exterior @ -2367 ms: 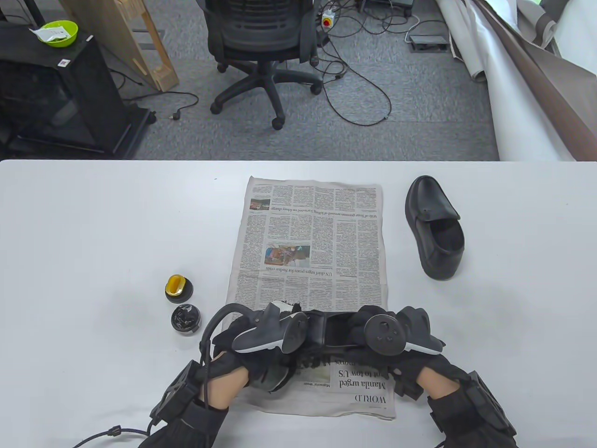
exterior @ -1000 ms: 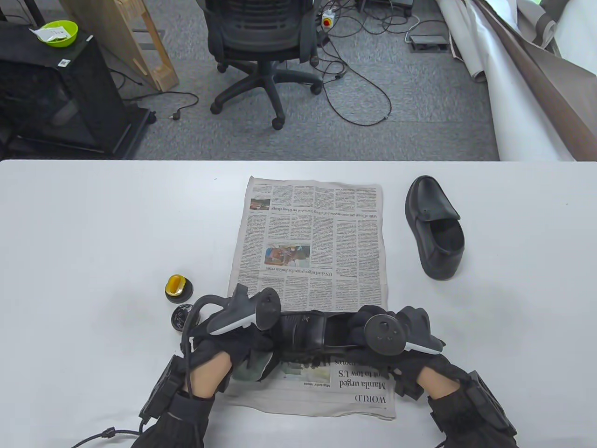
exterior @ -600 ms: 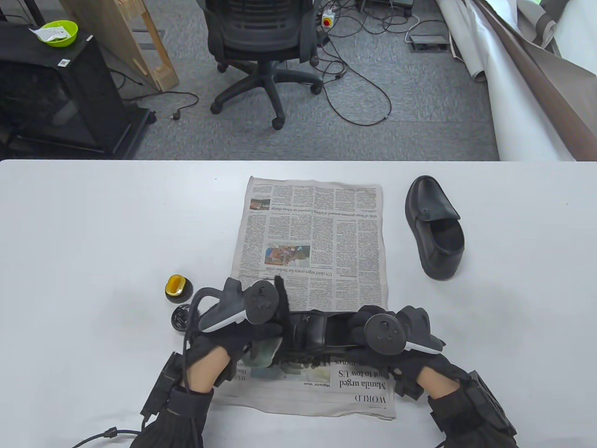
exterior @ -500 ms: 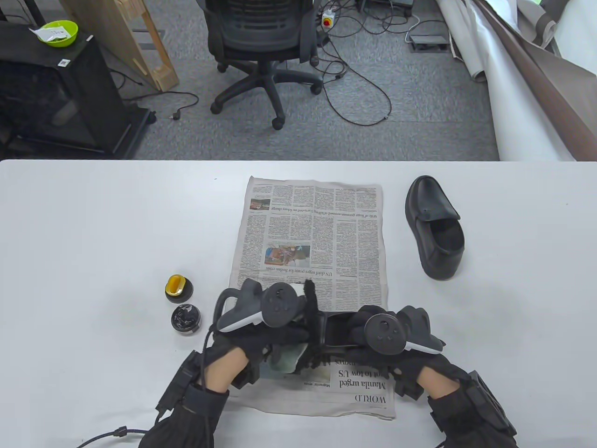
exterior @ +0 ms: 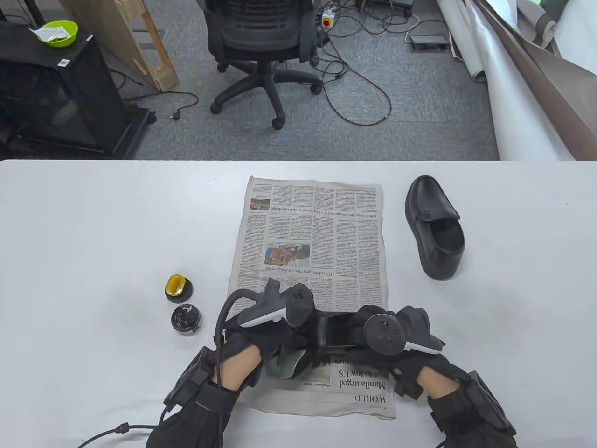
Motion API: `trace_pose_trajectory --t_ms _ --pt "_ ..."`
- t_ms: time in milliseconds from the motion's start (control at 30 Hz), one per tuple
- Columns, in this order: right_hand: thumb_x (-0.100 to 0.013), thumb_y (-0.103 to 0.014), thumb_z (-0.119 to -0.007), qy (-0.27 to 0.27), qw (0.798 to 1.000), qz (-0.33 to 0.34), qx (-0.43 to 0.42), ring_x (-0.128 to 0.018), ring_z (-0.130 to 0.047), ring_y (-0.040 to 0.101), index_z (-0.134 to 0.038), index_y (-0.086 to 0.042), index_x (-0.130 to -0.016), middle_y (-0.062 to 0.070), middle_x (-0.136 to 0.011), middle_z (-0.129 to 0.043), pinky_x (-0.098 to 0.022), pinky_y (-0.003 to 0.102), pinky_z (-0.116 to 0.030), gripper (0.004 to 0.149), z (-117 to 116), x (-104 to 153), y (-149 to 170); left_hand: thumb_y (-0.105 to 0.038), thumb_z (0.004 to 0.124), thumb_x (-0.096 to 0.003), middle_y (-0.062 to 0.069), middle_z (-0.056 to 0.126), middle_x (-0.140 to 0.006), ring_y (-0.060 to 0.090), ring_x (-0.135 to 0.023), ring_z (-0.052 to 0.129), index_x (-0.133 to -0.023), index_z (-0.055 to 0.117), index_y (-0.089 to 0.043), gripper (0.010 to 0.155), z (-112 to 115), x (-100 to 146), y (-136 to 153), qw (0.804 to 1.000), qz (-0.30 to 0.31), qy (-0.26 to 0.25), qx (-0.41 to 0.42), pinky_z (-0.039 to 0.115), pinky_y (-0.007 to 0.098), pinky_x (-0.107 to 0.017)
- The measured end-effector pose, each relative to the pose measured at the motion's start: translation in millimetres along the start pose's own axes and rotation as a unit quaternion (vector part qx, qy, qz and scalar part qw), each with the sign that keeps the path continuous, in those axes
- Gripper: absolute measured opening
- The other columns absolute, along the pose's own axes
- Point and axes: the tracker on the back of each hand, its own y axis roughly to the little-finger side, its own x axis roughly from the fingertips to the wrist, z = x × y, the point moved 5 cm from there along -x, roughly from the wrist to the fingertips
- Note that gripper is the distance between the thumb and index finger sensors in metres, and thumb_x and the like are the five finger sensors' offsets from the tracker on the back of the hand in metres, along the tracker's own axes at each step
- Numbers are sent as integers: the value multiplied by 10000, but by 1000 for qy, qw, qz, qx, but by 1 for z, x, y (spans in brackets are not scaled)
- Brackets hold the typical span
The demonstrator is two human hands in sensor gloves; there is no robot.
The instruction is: Dip and apply built-in sponge shoe polish on shoes
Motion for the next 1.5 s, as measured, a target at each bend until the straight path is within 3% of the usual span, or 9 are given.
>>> trace_pose_trajectory --t_ms 200,300,433,533,600,700,900,1300,1500 --pt "-324 -554 -827 0 1000 0 -1 -928 -735 450 -905 -313 -619 -37 -896 -752 -647 571 -699 389 0 0 0 -537 855 -368 -43 1002 -514 54 -121 998 -999 622 -289 717 0 -2 30 998 -59 26 -28 910 392 -438" --pt "-323 -555 -827 0 1000 1 -2 -929 -734 449 -904 -312 -620 -36 -896 -751 -648 571 -699 391 0 0 0 -526 861 -376 -42 1004 -511 52 -126 1001 -980 675 -280 679 -11 0 33 993 -82 3 -82 912 389 -438" --pt "-324 -555 -828 0 1000 2 -3 -928 -735 450 -905 -312 -619 -35 -896 -752 -647 572 -698 390 0 0 0 -521 874 -377 -56 1004 -509 46 -129 1003 -979 674 -288 676 -32 3 12 997 -4 -72 -13 914 378 -443" --pt "-324 -555 -828 0 1000 2 -4 -928 -734 449 -904 -313 -620 -35 -896 -751 -647 572 -697 390 0 0 0 -520 864 -380 -54 1001 -521 51 -141 1005 -981 663 -303 670 -36 -5 -14 992 71 -80 69 909 382 -452" --pt "-323 -554 -828 0 1000 2 -4 -929 -734 448 -904 -314 -619 -36 -895 -752 -647 571 -699 389 0 0 0 -523 860 -380 -53 1001 -526 52 -146 1004 -981 661 -311 667 -32 -16 -24 993 72 -62 72 908 382 -454" --pt "-323 -555 -829 0 1000 3 -2 -928 -734 451 -905 -313 -619 -37 -896 -752 -647 572 -697 390 0 0 0 -546 827 -382 -64 990 -510 40 -137 1000 -977 658 -321 658 -18 -34 -24 997 51 12 53 912 374 -449" --pt "-324 -555 -828 1 1000 4 0 -928 -735 451 -904 -314 -620 -36 -895 -754 -646 572 -698 389 0 0 0 -529 843 -391 -41 998 -489 60 -111 997 -961 706 -301 629 -12 -41 -3 997 12 45 63 910 389 -434" --pt "-323 -554 -830 0 1000 3 -1 -927 -738 448 -905 -311 -619 -35 -895 -753 -645 572 -700 391 0 0 0 -523 846 -392 -43 1007 -484 60 -111 1003 -942 746 -290 606 2 -6 74 992 -108 62 -21 914 391 -430" --pt "-323 -554 -829 0 1000 3 -1 -927 -737 449 -904 -311 -620 -36 -894 -754 -646 571 -700 390 0 0 0 -518 893 -383 -51 1009 -478 52 -110 1005 -931 765 -281 611 -33 35 99 989 -130 -55 -41 918 379 -430"
